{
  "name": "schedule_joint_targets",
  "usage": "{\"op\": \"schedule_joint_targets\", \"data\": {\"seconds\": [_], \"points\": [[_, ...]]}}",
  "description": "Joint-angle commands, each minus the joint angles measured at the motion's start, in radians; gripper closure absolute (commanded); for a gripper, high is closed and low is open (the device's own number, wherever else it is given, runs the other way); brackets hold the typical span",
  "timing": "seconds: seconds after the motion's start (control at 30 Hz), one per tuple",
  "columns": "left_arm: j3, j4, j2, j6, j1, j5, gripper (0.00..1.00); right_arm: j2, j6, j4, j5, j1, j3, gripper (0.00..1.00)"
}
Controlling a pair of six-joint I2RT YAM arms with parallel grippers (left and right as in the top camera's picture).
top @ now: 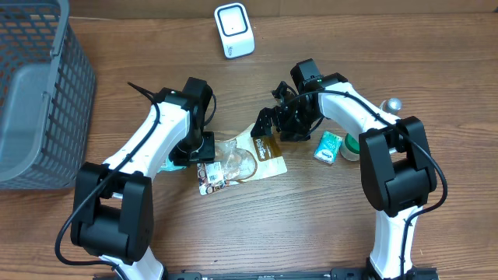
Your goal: Scan the item barcode
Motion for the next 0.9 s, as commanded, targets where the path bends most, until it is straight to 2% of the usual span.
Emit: {"op": "schedule_joint_targets", "data": {"seconds": [0.0, 0.17, 0.53, 0.87], "points": [[-0.052, 0.034, 0.008, -0.021, 0.004, 0.053, 0.52, 0.011, -0.005, 0.008, 0.057, 0.004, -0.025, 0.00], [-0.120, 0.126, 0.008, -0.035, 0.005, 0.091, 0.52, 0.011, -0.005, 0.014, 0.057, 0.004, -0.025, 0.00], [-0.235, 0.241, 0.008, -0.107, 0.004, 0.094, 0.60, 0.011, -0.005, 0.013, 0.056, 0.012, -0.025, 0.00], [-0.243, 0.250, 0.008, -0.106, 0.004, 0.092, 0.60, 0.013, 0.013, 0.039, -0.019, 0.067, -0.026, 0.02]]}}
